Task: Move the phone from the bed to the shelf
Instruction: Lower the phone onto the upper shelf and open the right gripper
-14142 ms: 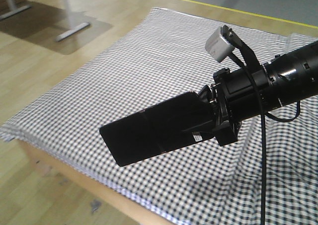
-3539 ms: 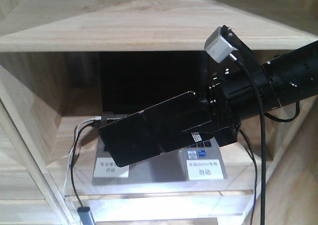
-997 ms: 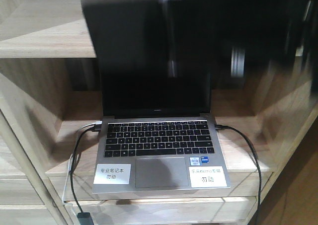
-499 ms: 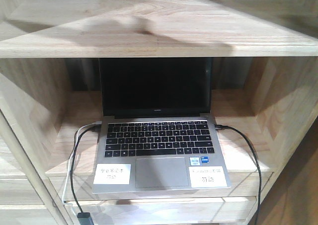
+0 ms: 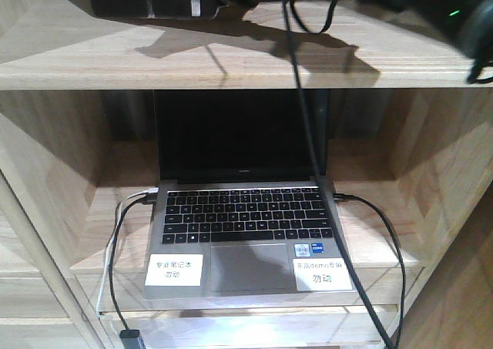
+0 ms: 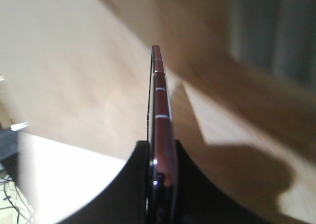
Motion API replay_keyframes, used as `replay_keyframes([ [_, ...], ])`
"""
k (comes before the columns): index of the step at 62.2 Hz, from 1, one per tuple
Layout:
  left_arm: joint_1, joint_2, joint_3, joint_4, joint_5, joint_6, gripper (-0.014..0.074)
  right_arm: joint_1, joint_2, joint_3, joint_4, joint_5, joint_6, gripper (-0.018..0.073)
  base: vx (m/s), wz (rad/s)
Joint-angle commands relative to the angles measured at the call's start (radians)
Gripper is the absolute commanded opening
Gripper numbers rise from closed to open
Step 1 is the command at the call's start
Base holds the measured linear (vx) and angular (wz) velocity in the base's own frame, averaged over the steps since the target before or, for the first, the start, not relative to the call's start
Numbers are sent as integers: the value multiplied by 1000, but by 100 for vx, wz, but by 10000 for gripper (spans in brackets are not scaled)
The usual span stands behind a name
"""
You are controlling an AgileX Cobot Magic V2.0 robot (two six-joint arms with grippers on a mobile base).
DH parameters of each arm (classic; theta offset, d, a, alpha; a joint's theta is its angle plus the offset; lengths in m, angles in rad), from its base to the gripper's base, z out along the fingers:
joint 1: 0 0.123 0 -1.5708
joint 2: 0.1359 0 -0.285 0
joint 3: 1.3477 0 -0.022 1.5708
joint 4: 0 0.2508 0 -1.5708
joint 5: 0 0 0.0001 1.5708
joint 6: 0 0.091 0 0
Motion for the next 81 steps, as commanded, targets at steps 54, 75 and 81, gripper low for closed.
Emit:
replay_keyframes([
  [54,-4,-13,-21,-9,-72,-6,1,-32,-25,-39,-24,-123,54,687,0,0],
  [75,-4,-13,-21,-9,-72,-6,1,-32,-82,-39,-80,-92,54,559,0,0],
  [81,-4,-13,-21,-9,-72,-6,1,-32,-119,-39,-109,-84,58,433,0,0],
])
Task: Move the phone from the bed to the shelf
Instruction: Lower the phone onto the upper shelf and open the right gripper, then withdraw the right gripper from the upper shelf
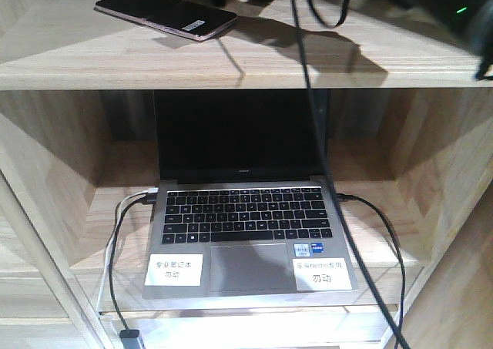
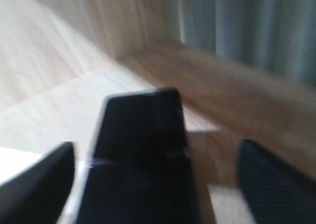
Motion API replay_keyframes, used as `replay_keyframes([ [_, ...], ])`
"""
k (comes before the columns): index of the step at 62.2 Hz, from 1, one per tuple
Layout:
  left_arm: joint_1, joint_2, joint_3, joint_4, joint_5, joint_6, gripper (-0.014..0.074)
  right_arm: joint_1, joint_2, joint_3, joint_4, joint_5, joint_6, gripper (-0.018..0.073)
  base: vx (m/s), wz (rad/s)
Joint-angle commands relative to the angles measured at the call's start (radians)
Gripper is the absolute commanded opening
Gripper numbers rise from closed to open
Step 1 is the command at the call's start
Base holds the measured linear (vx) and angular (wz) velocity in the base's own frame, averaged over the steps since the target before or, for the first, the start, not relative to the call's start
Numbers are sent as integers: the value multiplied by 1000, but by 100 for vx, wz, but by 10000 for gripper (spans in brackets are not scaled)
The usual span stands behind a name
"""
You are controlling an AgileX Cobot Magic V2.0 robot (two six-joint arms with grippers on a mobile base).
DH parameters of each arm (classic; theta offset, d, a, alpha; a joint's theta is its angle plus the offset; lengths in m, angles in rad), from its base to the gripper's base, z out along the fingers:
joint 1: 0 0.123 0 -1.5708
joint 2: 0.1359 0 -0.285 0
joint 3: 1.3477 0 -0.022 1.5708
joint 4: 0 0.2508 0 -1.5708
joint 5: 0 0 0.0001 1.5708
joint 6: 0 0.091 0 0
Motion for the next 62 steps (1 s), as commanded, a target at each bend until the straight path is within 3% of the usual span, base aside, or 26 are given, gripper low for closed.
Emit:
replay_keyframes([
  [1,-4,-13,-21,-9,-72,-6,1,-7,-101,-34,9,-20,5,407,0,0],
  [14,-4,-13,-21,-9,-72,-6,1,-7,-186,-28,-72,-7,95,-17,0,0],
  [24,-4,-13,-21,-9,-72,-6,1,-7,-297,79,-85,-64,93,-6,0,0],
  [42,-4,-13,-21,-9,-72,-6,1,-7,-623,522,-68,-256,-7,-6,0,0],
  [62,-4,-13,-21,-9,-72,-6,1,-7,-1015,970,-55,-394,-8,-6,0,0],
])
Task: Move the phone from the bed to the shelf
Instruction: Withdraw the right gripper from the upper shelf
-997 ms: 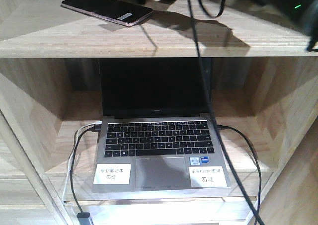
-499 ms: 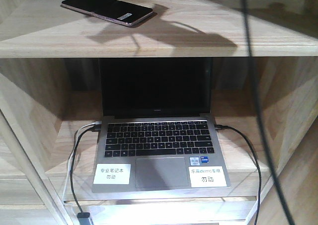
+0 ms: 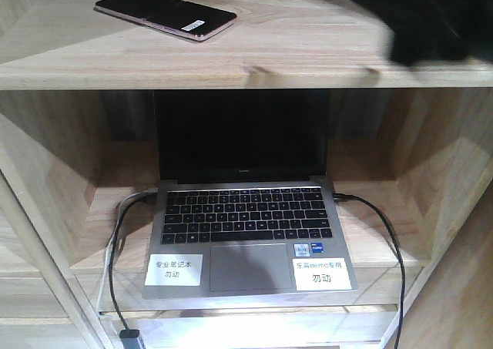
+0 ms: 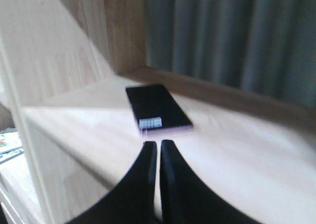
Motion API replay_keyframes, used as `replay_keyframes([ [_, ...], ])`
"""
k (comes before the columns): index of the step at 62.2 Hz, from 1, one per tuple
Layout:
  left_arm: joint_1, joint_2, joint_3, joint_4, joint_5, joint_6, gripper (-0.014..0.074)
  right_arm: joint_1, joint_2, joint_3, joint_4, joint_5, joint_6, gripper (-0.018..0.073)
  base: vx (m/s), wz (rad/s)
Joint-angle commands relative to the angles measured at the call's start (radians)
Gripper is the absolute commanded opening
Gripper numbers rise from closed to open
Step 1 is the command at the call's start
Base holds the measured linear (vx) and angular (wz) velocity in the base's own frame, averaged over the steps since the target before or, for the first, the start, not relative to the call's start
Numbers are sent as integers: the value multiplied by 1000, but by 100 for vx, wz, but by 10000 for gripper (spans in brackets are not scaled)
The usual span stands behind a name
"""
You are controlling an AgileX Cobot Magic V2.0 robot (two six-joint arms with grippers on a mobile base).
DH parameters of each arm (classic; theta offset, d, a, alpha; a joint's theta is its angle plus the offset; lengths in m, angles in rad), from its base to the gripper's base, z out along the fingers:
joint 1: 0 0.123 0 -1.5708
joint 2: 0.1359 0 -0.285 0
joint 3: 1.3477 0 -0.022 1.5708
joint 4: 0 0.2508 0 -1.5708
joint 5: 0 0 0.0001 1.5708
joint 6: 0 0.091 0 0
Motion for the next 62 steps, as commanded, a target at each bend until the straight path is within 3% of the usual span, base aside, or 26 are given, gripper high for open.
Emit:
replay_keyframes([
  [1,-4,-13,-21,-9,-72,-6,1,-7,-119,94,25,-87,-10,-6,0,0],
  [29,-4,-13,-21,-9,-72,-6,1,-7,-582,513,31,-96,-3,-6,0,0],
  [62,-4,-13,-21,-9,-72,-6,1,-7,-662,549,30,-90,-3,-6,0,0],
])
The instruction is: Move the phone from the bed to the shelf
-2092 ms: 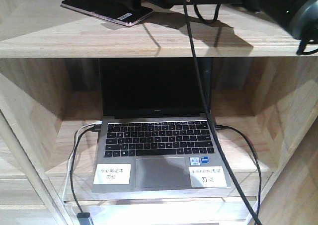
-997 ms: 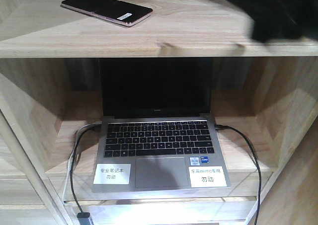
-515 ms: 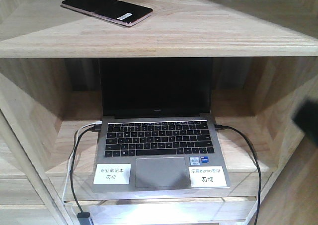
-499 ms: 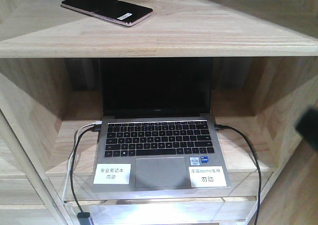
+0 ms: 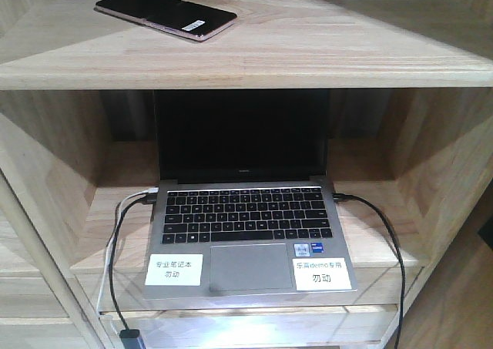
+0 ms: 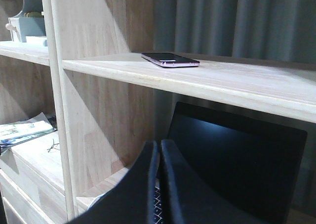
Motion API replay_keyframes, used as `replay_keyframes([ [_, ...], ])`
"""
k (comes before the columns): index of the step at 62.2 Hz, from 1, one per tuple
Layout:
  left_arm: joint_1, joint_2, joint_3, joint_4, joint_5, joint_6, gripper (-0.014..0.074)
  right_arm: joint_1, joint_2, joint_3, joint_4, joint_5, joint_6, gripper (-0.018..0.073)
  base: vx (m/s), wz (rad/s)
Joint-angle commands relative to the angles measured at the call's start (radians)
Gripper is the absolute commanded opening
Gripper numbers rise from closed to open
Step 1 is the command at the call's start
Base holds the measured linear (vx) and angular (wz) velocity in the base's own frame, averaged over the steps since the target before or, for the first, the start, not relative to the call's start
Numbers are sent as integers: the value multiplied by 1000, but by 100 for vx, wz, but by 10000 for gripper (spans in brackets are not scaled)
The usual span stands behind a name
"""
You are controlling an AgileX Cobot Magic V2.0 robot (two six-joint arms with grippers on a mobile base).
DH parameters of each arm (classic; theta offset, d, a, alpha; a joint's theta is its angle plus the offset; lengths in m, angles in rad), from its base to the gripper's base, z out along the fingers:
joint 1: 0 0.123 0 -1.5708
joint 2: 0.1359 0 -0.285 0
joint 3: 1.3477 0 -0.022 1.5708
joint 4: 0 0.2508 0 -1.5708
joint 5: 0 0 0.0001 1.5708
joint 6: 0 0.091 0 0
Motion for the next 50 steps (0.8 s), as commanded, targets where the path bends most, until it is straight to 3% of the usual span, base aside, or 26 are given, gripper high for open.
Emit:
replay_keyframes([
  [1,-4,-13,-21,-9,-72,-6,1,-7,9,-26,25,-57,-2,-6,0,0],
  [17,-4,-13,-21,-9,-72,-6,1,-7,9,-26,26,-78,-2,-6,0,0],
  [27,-4,-13,-21,-9,-72,-6,1,-7,0,-26,-69,-97,54,-6,0,0],
  [33,-4,-13,-21,-9,-72,-6,1,-7,-2,-26,-217,-97,238,-6,0,0],
  [43,-4,-13,-21,-9,-72,-6,1,-7,-2,-26,-593,-96,650,-6,0,0],
  [50,-4,-13,-21,-9,-72,-6,1,-8,-2,-26,-848,-97,878,-6,0,0],
])
